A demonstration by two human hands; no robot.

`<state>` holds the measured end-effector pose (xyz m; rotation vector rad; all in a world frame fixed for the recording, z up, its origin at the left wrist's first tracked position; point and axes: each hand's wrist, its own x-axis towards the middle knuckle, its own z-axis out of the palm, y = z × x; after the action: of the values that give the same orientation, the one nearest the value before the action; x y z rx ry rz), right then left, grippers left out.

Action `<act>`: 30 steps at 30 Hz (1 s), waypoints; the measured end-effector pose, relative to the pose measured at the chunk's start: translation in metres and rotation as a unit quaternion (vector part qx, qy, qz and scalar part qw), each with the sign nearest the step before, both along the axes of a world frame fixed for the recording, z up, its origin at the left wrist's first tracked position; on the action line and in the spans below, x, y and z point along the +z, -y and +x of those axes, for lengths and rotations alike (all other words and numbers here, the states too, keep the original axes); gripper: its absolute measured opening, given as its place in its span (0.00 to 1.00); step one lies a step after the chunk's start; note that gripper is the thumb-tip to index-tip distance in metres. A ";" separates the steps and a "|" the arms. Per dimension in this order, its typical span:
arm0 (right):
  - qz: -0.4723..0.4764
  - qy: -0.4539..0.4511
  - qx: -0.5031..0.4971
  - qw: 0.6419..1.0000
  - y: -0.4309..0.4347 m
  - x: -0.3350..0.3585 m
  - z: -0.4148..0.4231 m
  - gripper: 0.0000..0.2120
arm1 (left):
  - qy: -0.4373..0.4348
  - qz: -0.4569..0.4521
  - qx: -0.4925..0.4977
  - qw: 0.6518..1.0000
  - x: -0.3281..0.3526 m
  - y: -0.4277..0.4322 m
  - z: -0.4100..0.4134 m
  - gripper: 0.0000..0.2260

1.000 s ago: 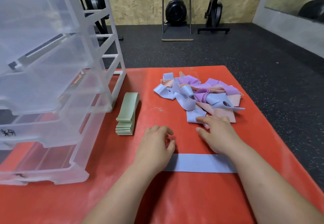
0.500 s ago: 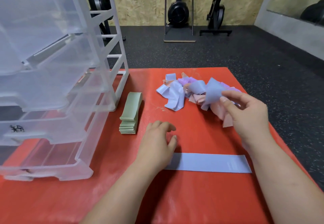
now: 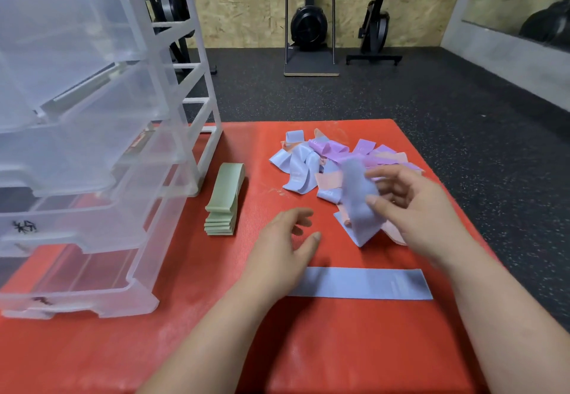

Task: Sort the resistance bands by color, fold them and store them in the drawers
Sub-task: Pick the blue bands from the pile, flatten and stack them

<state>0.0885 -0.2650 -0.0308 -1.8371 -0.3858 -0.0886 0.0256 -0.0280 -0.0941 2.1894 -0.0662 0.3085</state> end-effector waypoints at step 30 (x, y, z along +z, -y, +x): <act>-0.367 0.054 -0.006 0.929 -0.002 -0.023 -0.007 0.10 | 0.042 -0.223 0.080 0.971 0.026 -0.020 -0.001 0.07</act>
<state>0.0817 -0.2628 -0.0537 -2.5841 -0.5310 -0.0563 0.0244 -0.0081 -0.0682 1.7368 0.1237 0.4608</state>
